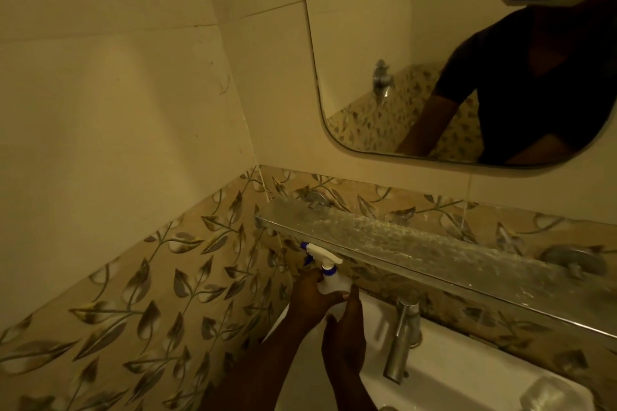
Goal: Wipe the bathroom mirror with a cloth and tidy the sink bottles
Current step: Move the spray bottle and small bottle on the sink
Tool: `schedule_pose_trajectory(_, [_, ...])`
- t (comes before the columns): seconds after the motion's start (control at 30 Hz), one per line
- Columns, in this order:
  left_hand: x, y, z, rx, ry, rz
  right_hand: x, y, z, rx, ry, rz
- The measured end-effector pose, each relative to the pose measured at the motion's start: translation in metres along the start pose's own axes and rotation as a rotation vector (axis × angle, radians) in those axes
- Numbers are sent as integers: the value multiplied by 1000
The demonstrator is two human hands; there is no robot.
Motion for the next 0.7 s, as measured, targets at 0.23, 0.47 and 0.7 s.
schedule_pose_trajectory(0.23, [-3,0,-3,19,5,-12,4,4,-9,78,-21,-20])
schedule_pose_trajectory(0.47, [-10,2,-17,8,52,-87,36,39,-61,172,139,-57])
schedule_pose_trajectory(0.7, [-11,13,-71,-110,256,-340,15,189,-81,-78,254,-227])
Point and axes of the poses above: each hand's wrist, its own z-axis towards the middle knuckle, its own y-axis out of the back of the hand, x = y × z, the point moved 8 cm from there along z, towards the middle knuckle, and after that the axes turned 8 degrees about -x, right-handed, at the moved point
